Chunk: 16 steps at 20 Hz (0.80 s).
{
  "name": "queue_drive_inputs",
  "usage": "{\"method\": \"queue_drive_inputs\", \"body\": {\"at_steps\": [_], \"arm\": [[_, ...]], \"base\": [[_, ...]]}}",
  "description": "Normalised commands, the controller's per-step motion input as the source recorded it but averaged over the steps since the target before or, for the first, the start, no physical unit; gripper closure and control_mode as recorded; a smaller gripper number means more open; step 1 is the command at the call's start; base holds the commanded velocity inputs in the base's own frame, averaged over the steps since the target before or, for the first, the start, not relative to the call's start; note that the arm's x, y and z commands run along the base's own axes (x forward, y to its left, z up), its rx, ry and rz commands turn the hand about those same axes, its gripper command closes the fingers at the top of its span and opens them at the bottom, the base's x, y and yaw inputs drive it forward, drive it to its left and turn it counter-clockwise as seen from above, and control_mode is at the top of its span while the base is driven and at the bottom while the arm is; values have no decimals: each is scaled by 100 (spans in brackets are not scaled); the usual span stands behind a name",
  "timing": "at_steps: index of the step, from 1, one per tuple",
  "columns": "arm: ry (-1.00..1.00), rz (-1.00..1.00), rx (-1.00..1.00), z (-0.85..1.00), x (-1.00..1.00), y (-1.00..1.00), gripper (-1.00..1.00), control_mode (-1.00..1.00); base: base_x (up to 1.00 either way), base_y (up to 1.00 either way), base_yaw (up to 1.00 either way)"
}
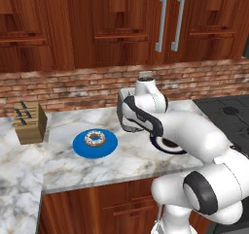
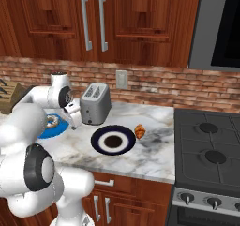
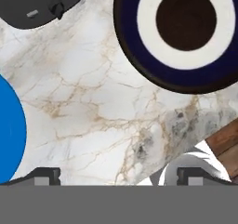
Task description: Place the pastries on the plates.
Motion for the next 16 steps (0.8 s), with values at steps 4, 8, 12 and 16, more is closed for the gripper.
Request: {"method": "queue_drive_inputs", "body": {"at_steps": [4, 8, 12, 16], "arm": [[0, 17, 0, 7, 0, -97, -100, -100], [0, 18, 6, -7, 20, -100, -100, -100], [0, 2, 7, -2, 46, -100, -100, -100], [-5, 19, 2, 0, 23, -100, -100, -100]], "base": [[0, 0, 0], [0, 0, 0], [0, 0, 0], [0, 0, 0]]}}
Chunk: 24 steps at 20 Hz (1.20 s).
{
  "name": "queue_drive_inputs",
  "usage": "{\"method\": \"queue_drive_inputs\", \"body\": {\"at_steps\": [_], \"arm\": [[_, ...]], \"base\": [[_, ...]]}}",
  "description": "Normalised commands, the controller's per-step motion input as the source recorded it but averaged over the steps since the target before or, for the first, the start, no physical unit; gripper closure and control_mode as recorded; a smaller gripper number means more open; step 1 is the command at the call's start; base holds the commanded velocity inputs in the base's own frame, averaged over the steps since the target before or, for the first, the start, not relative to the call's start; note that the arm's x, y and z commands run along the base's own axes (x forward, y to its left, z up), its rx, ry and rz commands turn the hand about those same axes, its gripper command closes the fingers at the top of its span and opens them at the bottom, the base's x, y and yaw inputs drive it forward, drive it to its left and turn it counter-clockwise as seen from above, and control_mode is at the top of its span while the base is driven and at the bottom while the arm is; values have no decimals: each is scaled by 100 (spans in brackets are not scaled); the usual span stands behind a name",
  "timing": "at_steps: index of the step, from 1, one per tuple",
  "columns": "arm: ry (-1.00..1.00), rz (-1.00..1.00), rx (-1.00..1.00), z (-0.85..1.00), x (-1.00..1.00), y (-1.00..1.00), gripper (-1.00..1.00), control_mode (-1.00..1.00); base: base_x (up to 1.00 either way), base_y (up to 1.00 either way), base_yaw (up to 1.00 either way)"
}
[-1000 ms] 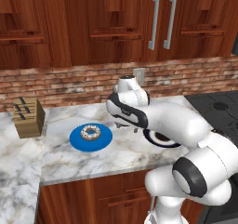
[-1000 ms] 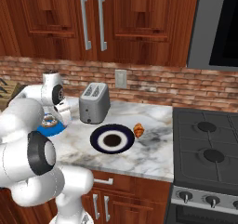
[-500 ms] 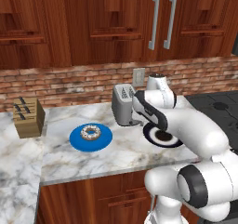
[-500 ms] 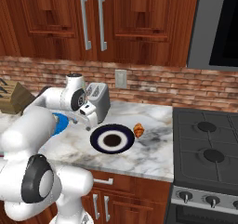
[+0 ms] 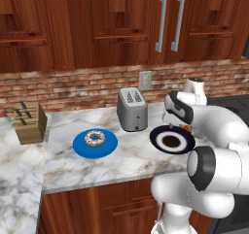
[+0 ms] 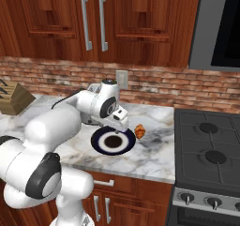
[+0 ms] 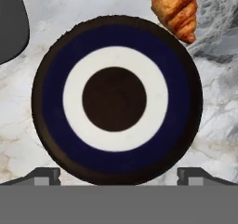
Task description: Place the pastries on the plates.
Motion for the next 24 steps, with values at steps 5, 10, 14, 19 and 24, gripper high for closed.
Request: {"method": "queue_drive_inputs", "body": {"at_steps": [5, 10, 14, 19, 24], "arm": [[-3, 24, 0, 0, 23, -92, -100, -100], [0, 3, 0, -2, 47, -33, -100, -100], [0, 0, 0, -3, 43, -17, -100, -100], [0, 0, 0, -11, 22, -13, -100, -100], [-2, 0, -3, -13, 25, -7, -100, -100]], "base": [[0, 0, 0], [0, 0, 0], [0, 0, 0], [0, 0, 0], [0, 0, 0]]}}
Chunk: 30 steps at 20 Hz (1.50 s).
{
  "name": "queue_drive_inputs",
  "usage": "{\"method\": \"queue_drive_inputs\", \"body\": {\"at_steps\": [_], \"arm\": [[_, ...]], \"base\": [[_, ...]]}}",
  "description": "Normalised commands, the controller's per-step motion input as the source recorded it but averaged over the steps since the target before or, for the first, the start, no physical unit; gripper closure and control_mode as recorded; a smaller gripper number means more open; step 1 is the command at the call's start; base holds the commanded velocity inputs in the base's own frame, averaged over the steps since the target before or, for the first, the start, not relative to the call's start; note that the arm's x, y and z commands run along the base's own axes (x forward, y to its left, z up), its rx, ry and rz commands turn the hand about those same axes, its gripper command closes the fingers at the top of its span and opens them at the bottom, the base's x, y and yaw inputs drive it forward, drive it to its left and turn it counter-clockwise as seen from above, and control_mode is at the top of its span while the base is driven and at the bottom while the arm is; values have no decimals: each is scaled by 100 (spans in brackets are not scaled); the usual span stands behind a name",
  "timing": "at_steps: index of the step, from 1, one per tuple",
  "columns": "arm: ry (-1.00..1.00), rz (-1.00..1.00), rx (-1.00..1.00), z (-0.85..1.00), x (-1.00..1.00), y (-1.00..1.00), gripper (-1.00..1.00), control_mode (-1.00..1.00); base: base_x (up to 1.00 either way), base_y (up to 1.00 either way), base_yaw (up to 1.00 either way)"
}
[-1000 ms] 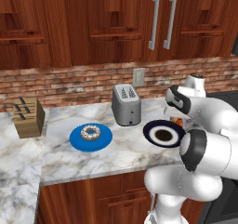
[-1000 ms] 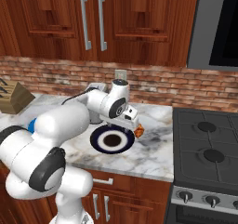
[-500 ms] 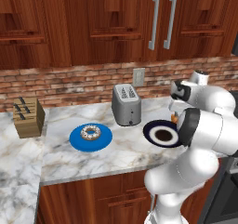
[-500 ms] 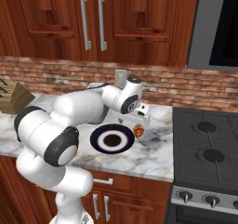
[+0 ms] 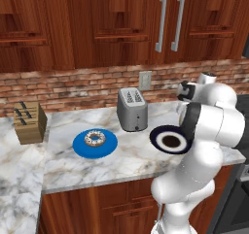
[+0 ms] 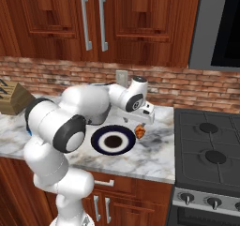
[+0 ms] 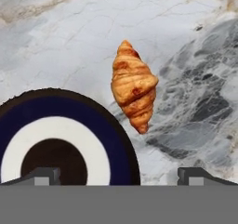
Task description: Place the pastries on the plates.
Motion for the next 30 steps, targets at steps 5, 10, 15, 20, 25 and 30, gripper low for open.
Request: {"method": "queue_drive_inputs", "body": {"at_steps": [5, 10, 15, 20, 25, 30], "arm": [[0, 0, 0, -8, 11, -1, -100, -100], [0, 0, -1, -23, 28, -19, -100, -100], [0, 0, -1, -11, 32, -13, -100, -100], [0, 0, 0, -6, 25, 0, -100, -100], [0, 0, 0, -15, 21, 0, -100, -100], [0, 0, 0, -21, 13, 0, -100, -100]], "base": [[0, 0, 0], [0, 0, 0], [0, 0, 0], [0, 0, 0], [0, 0, 0], [0, 0, 0]]}}
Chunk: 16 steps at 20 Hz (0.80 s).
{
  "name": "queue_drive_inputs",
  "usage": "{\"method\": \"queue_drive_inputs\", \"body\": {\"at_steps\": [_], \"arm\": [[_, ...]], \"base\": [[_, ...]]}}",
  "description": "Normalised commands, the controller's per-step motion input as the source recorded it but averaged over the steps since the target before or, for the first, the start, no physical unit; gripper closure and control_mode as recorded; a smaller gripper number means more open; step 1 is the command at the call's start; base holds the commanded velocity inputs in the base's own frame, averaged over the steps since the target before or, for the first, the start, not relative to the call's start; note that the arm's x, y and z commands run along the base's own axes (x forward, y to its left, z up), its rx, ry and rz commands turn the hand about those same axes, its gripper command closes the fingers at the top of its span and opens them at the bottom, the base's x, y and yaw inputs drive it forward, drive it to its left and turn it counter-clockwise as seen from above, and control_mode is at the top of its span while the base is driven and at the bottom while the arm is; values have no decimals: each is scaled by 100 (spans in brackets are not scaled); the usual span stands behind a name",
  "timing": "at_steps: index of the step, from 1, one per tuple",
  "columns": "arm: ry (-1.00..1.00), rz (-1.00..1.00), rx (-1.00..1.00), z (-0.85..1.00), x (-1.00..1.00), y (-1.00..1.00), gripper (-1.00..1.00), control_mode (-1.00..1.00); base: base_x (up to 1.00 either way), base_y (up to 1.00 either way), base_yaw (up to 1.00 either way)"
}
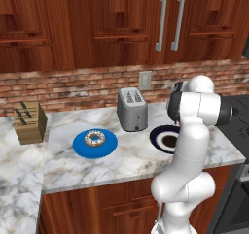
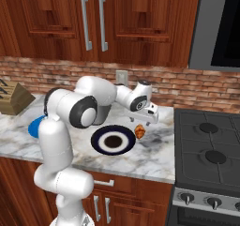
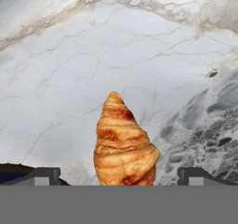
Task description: Place the pastries on the plates.
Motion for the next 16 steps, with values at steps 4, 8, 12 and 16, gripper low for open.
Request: {"method": "queue_drive_inputs", "body": {"at_steps": [4, 8, 12, 16], "arm": [[2, 0, 0, -16, 3, 0, -100, -100], [5, 0, 0, -20, 0, 0, -100, -100], [7, 0, 0, -22, 0, 0, -100, -100], [8, 0, 0, -22, 0, 0, -100, -100]], "base": [[0, 0, 0], [0, 0, 0], [0, 0, 0], [0, 0, 0]]}}
